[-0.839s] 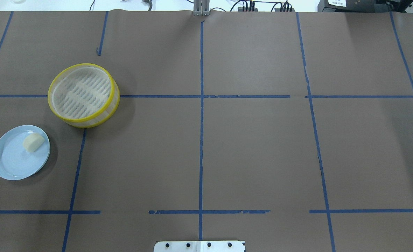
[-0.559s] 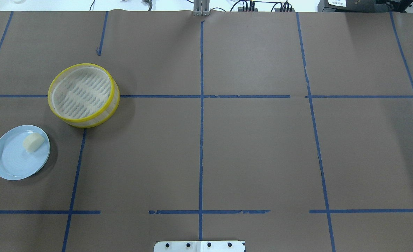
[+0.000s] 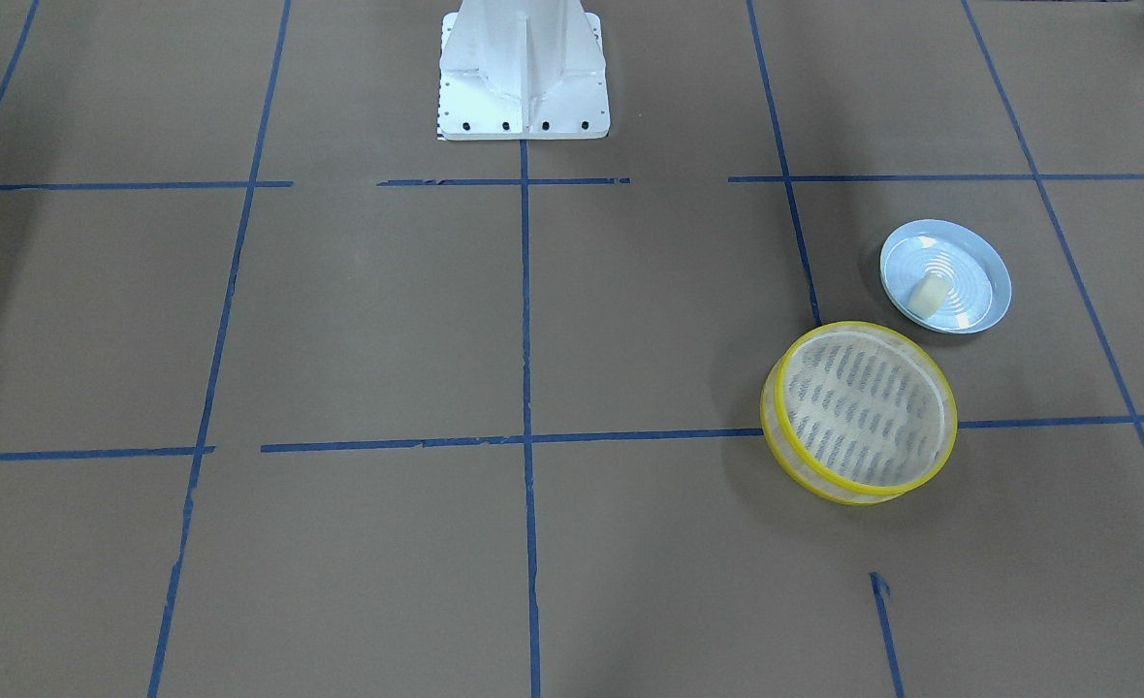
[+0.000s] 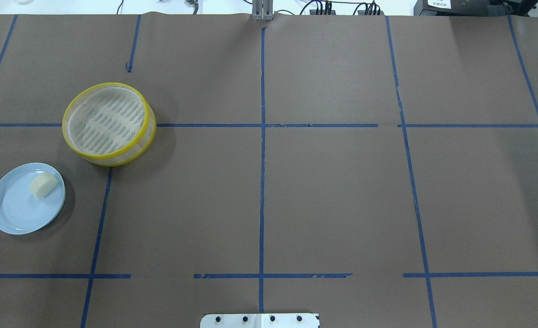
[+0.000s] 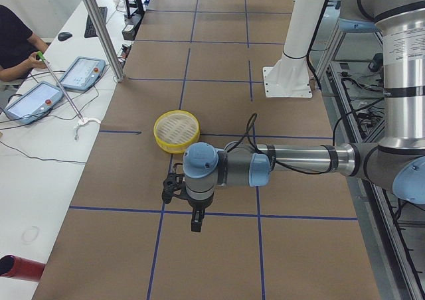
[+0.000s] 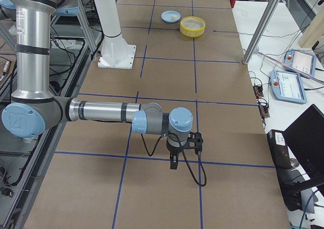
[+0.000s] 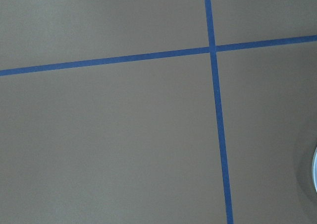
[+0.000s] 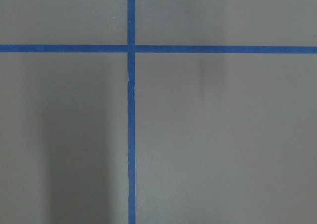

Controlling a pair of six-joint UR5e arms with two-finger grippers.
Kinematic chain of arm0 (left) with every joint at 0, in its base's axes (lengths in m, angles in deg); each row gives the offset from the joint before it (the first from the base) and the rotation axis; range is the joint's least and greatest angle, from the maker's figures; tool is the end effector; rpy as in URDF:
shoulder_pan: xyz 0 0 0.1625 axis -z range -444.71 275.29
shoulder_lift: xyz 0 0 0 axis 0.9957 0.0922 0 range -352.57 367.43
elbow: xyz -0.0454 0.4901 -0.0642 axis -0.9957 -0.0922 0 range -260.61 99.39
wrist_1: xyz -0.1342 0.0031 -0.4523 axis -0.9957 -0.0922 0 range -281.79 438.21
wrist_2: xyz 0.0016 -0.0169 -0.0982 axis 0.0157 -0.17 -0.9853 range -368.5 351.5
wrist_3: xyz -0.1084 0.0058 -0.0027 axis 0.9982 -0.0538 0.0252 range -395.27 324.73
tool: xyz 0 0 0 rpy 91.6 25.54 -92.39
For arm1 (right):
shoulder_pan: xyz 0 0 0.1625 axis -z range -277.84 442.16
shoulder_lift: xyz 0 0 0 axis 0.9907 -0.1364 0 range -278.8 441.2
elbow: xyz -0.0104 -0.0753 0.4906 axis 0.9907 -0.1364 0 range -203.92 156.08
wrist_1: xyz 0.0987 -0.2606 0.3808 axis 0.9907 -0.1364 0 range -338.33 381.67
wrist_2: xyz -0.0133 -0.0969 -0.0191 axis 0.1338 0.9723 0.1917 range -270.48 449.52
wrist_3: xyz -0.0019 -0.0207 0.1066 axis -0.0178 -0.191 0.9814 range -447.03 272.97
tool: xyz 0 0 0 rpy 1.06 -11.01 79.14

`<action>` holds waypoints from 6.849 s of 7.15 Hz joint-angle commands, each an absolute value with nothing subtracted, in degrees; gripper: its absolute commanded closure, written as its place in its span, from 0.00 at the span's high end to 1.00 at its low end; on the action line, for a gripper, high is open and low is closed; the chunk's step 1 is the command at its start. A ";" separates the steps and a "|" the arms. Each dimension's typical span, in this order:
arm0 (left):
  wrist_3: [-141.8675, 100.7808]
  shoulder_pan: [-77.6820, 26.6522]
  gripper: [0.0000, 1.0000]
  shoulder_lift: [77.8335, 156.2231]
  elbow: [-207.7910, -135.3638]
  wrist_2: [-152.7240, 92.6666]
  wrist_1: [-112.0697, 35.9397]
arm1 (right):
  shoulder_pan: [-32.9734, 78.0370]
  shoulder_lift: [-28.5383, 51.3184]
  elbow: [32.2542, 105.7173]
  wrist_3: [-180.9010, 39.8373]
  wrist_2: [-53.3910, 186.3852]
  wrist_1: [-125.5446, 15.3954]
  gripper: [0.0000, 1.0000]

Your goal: Place bun in steamer

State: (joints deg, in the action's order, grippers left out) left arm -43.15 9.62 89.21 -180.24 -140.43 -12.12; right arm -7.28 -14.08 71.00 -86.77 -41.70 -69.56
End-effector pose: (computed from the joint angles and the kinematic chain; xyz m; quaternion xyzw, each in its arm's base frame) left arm -0.0971 -0.4775 0.7203 0.0521 0.3543 0.0343 0.9331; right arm 0.0569 -0.5049 0.7441 -0.0155 -0.3519 0.0025 0.9359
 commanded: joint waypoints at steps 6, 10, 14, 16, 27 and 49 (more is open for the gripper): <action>-24.97 1.44 1.00 90.84 -191.25 -144.55 -13.18 | -7.22 -14.08 71.00 -86.77 -41.70 -69.56 1.00; -6.42 -16.02 1.00 93.12 -195.13 -140.18 -16.34 | -7.31 -14.08 71.00 -86.77 -41.70 -69.56 1.00; 2.67 -27.72 1.00 93.30 -191.36 -131.66 -22.58 | -7.31 -14.08 71.00 -86.77 -41.70 -69.56 1.00; 5.58 -31.69 1.00 93.39 -185.40 -131.28 -31.17 | -7.22 -14.08 71.00 -86.77 -41.70 -69.56 1.00; 4.19 -34.35 0.97 95.59 -178.61 -131.89 -35.43 | -7.31 -14.08 71.00 -86.77 -41.70 -69.56 1.00; -5.34 -28.32 0.23 94.44 -192.19 -135.06 -19.27 | -7.22 -14.08 71.00 -86.77 -41.70 -69.56 1.00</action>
State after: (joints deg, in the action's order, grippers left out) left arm 0.05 -31.74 93.80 -187.83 -135.06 -29.24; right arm -7.26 -14.08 71.00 -86.77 -41.70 -69.56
